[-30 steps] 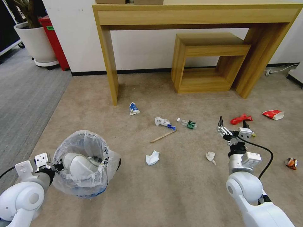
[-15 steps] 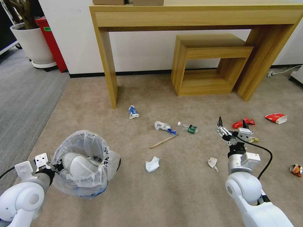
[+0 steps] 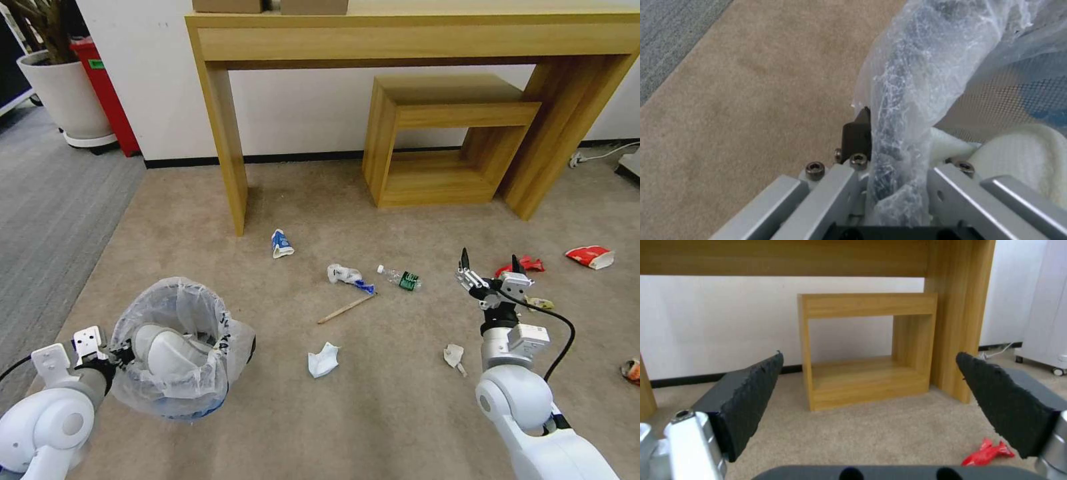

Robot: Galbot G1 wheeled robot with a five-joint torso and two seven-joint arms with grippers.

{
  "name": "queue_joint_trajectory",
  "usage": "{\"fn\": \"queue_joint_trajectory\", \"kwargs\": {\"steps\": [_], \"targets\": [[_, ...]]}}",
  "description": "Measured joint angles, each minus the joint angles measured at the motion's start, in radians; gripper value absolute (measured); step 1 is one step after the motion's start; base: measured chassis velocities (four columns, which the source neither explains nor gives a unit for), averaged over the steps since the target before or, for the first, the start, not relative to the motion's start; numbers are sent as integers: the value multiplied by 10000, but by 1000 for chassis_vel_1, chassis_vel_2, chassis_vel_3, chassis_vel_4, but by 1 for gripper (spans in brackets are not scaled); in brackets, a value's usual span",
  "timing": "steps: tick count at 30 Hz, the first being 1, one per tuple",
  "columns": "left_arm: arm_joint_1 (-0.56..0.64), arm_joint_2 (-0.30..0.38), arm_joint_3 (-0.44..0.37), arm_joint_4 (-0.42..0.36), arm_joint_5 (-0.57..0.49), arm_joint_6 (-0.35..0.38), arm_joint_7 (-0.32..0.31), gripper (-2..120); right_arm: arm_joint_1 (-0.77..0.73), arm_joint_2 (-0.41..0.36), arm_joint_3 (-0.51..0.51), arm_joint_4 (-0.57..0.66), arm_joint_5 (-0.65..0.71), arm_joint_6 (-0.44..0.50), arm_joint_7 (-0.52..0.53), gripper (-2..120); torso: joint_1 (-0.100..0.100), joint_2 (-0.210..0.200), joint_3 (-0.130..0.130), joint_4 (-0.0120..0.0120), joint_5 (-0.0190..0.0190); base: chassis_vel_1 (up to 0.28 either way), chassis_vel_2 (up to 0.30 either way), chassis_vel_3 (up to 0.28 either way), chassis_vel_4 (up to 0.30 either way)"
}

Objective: Pick up the trash bin and place the garbage on the floor into it.

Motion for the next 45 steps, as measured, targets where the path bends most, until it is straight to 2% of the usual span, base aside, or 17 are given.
{"fn": "queue_joint_trajectory", "kwargs": {"steps": [7, 10, 13, 14, 17, 18, 21, 25, 34, 45], "targets": [[22, -12, -14, -1, 30, -10, 5, 1, 42, -5, -107, -24, -10, 148, 38, 100, 0, 0, 1, 0, 0, -45, 48, 45, -39], [27, -37, 12, -6, 77, -11, 6, 1, 99, -142, -274, 71, 380, -159, 151, 100, 0, 0, 1, 0, 1, 0, 0, 0, 0], [24, -93, 37, -8, 126, -11, 10, 1, 354, -388, -768, 565, 2059, -1700, 787, 100, 0, 0, 0, -1, -2, 0, 0, 0, 0], [24, -93, 37, -8, 126, -11, 10, 1, 354, -388, -768, 565, 2059, -1700, 787, 100, 0, 0, 0, -1, -2, 0, 0, 0, 0], [23, -131, 41, -4, 176, -11, 11, 1, 999, -552, -1417, 700, 4683, -3231, 1829, 100, 0, 0, 0, 0, 0, 0, 0, 0, 0], [23, -131, 41, -4, 176, -11, 11, 1, 999, -552, -1417, 700, 4683, -3231, 1829, 100, 0, 0, 0, 0, 0, 0, 0, 0, 0], [-18, -204, 47, 45, 233, -11, 12, 1, 1687, -638, -2012, 360, 6383, -4286, 2743, 100, 0, 0, 0, 1, -1, 0, 0, 0, 0], [-48, -306, 74, 125, 319, -12, 11, 1, 2177, -484, -2740, -162, 7462, -4808, 3648, 100, 0, 0, 1, 0, -1, 0, 0, 0, 0], [-102, -599, 158, 234, 539, -14, 6, 1, 2994, 358, -4478, -1520, 8953, -4968, 4626, 100, 0, 0, 0, 0, -1, 0, 0, 0, 0], [-106, -703, 164, 274, 608, -29, -2, 1, 3291, 1108, -5559, -3022, 8870, -5002, 4764, 100, 0, 0, 0, 0, -2, 0, 0, 0, 0]]}}
